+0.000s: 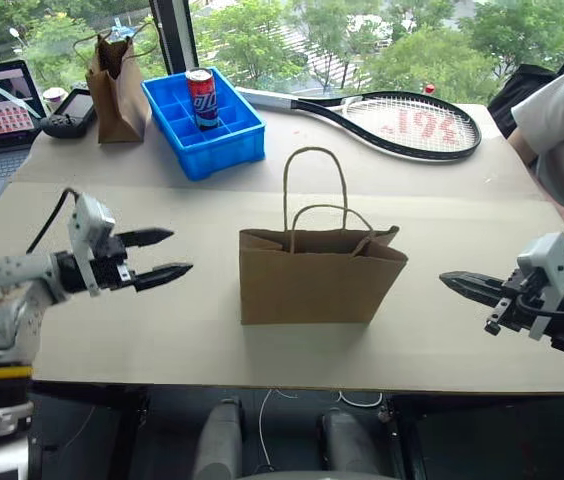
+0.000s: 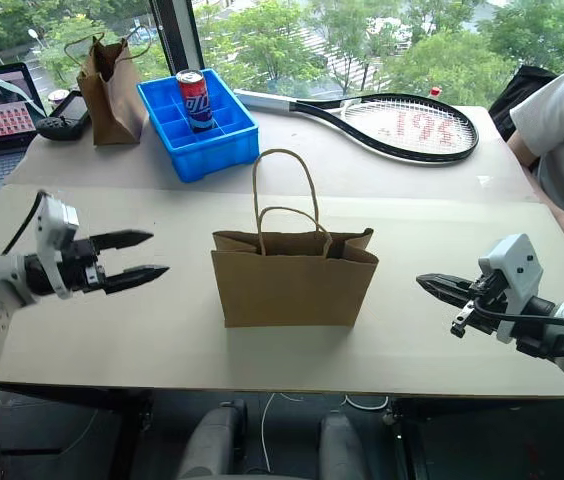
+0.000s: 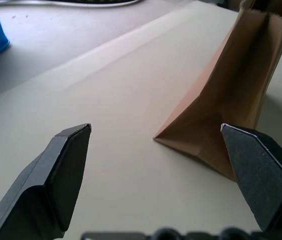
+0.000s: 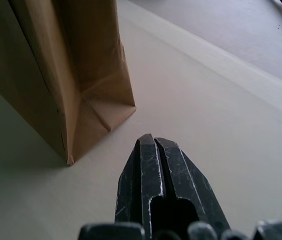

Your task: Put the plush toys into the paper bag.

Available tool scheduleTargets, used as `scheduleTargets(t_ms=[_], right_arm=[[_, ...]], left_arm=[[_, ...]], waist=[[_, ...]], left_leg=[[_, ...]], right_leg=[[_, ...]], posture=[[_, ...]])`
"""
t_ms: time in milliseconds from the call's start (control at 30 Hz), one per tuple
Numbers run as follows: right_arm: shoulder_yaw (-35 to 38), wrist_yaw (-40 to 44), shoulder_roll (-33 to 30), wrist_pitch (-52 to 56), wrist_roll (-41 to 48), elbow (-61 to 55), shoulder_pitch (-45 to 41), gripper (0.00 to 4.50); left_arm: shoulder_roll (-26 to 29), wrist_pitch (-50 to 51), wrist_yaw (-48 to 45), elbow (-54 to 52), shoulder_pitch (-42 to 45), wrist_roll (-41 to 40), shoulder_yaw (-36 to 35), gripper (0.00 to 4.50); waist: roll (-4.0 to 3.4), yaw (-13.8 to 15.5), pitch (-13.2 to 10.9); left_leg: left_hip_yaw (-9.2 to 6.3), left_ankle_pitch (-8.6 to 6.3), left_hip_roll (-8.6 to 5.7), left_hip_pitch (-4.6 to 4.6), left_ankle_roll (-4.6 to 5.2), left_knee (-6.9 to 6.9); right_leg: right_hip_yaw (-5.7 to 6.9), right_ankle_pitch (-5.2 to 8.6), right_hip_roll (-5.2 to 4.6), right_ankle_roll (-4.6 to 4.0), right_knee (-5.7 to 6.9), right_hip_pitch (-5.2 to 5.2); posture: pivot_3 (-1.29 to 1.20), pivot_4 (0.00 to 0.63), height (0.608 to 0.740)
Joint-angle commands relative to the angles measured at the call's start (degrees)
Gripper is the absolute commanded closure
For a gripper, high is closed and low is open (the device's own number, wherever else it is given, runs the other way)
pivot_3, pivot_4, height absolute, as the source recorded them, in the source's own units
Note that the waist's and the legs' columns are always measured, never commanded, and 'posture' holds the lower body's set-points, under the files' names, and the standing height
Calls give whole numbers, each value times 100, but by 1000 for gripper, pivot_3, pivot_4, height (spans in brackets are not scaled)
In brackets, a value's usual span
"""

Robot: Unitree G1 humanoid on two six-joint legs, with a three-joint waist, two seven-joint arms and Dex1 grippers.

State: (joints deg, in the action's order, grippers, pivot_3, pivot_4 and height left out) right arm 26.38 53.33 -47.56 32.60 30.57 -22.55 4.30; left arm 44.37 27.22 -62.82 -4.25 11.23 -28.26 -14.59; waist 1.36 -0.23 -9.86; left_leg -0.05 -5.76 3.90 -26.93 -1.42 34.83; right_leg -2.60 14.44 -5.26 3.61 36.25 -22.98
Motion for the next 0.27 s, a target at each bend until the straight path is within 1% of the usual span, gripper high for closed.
scheduleTargets(t_ms=[33, 133, 200, 267], right_arm=[[244, -129, 260, -233, 223, -94, 21, 4500], [125, -100, 382, -386, 190, -84, 62, 4500], [43, -121, 416, -494, 128, -50, 57, 4500], [-32, -222, 499, -529, 134, -16, -5, 4500]], left_arm=[[-238, -136, 1029, -1052, -493, 293, -318, 26], [-467, -171, 1438, -1390, -850, 375, -257, 26], [-578, -162, 1508, -1484, -964, 258, -262, 26], [-548, -118, 1443, -1489, -982, 235, -153, 26]], waist=[[9, 37, 3], [7, 60, 5], [6, 59, 5], [6, 59, 5]], left_leg=[[1, -15, 2, -3, -25, 0], [6, -19, 2, -1, -31, 2], [9, -19, 2, 2, -31, 2], [9, -19, 3, 3, -31, 1]], right_leg=[[1, -3, 0, -5, -2, -3], [0, -5, -2, -8, -3, -3], [-2, -6, -2, -9, -3, -3], [-2, -6, 0, -9, -1, -5]], posture=[[0, 150, 731], [0, 150, 731], [0, 150, 731], [0, 150, 731]])
